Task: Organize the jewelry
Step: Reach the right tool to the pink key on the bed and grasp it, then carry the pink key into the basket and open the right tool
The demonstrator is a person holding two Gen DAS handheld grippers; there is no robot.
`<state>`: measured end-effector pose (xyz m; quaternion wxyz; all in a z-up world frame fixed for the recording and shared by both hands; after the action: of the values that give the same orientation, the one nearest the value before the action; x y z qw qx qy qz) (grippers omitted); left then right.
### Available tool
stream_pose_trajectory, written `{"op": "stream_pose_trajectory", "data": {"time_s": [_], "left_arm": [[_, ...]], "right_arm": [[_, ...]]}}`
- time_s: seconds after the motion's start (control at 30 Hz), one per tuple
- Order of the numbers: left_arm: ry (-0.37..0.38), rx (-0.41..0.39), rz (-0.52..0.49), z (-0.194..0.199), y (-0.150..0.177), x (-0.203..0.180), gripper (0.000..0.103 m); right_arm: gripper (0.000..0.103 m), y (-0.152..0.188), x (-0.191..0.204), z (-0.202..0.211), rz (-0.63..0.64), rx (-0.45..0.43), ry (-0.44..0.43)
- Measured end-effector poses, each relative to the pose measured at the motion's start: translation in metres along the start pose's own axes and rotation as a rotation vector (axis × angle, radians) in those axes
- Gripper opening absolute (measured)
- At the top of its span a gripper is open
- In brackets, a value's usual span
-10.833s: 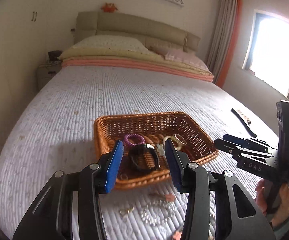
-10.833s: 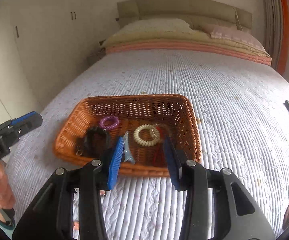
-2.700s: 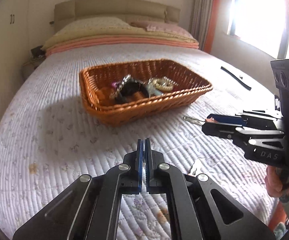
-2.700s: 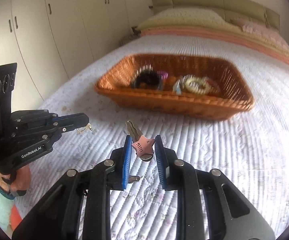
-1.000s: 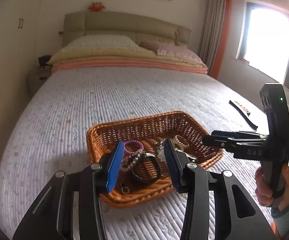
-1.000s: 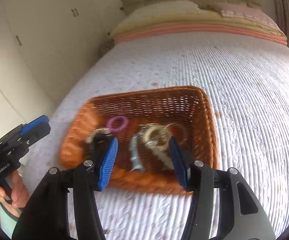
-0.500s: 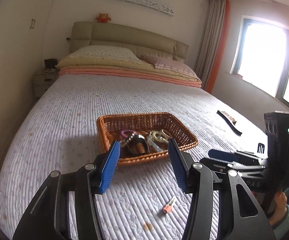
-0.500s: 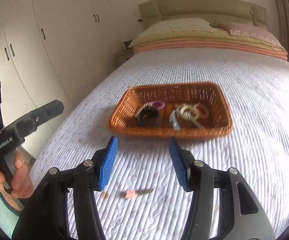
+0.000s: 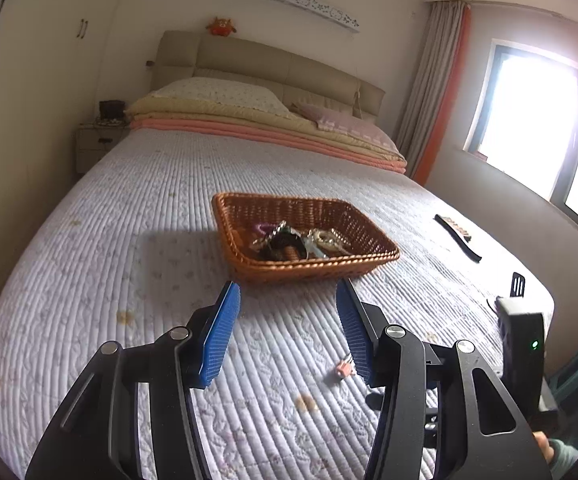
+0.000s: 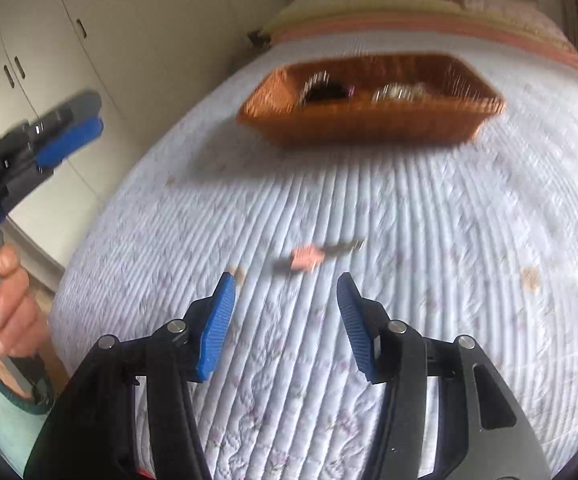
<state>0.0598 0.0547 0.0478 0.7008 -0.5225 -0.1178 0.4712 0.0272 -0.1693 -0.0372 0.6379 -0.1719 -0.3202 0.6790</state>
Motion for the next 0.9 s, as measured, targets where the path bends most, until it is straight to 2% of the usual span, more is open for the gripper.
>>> {"op": "stream_pose_trajectory", "data": {"time_s": [0.1,0.2,0.27,0.4,0.67,0.73,0.77,0.83,0.9], "left_arm": [[-0.001,0.023,0.007,-0.006,0.008,0.006,0.049],[0.008,0.041,0.014,-0.011,0.015,0.011,0.049],[0.009,0.054,0.015,-0.015,0.020,0.014,0.049],[0.009,0.088,0.022,-0.024,0.029,0.020,0.049],[0.026,0.143,0.029,-0.040,0.042,0.026,0.049],[0.028,0.152,0.025,-0.044,0.044,0.024,0.049],[0.029,0.156,0.024,-0.045,0.044,0.024,0.049],[0.036,0.163,0.020,-0.049,0.046,0.021,0.049],[0.043,0.166,0.012,-0.051,0.046,0.018,0.049]], "right_arm": [[0.049,0.007,0.001,-0.013,-0.024,0.036,-0.017],[0.049,0.006,0.001,-0.018,-0.031,0.030,0.006],[0.049,0.000,0.000,-0.024,-0.036,0.021,0.037],[0.050,-0.010,-0.004,-0.040,-0.063,0.043,0.035],[0.049,-0.028,0.009,-0.057,-0.011,0.042,0.044],[0.040,-0.028,0.010,-0.058,0.000,0.037,0.074],[0.029,-0.028,0.011,-0.058,0.008,0.033,0.108],[0.022,-0.026,0.009,-0.055,0.009,0.027,0.121],[0.020,-0.024,0.004,-0.053,0.003,0.022,0.117]]}}
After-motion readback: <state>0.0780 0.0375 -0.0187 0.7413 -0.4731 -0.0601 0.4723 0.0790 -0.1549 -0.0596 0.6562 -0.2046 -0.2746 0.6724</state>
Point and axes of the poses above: each gripper's, at about its wrist camera, not at the fingertips, and z roughly against the way its jaws point, x to its left, y to its underside, the point moved 1 cm from there along -z, roughly the way its jaws point, and after that the axes turned 9 degrees about y, right-handed, at the moved point
